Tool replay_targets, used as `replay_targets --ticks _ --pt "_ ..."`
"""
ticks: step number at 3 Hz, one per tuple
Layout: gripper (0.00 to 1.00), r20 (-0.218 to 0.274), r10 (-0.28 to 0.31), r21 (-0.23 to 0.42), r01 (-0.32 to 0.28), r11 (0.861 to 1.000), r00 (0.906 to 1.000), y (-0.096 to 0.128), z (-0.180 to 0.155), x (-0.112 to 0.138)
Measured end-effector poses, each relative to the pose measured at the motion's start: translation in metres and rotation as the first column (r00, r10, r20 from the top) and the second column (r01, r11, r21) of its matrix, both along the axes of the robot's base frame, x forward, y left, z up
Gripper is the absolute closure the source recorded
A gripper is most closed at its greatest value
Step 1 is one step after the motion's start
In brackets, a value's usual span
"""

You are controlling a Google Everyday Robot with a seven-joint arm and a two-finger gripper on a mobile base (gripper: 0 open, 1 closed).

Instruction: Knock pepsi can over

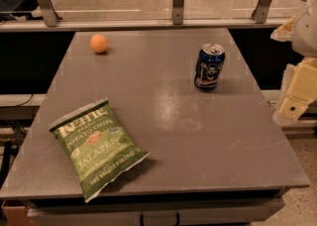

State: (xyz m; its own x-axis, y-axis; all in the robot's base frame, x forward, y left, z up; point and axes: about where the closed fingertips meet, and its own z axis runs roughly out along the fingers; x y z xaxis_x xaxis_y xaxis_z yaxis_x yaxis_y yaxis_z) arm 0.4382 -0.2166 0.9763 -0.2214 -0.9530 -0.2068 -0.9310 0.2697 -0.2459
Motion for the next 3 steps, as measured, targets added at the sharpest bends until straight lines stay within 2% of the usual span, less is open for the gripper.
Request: replay_targets --ticks 1,2,3 --pt "0.00 0.003 0.000 0.001 0.000 1.000 1.0000 0.000 0.001 0.000" --pt "0.00 0.034 -0.016 0.073 0.014 0.997 0.9993 -0.008 -0.010 0.022" --pt "0.00 0.071 -0.023 0.204 0.008 0.979 0.9972 -0.012 -0.036 0.056"
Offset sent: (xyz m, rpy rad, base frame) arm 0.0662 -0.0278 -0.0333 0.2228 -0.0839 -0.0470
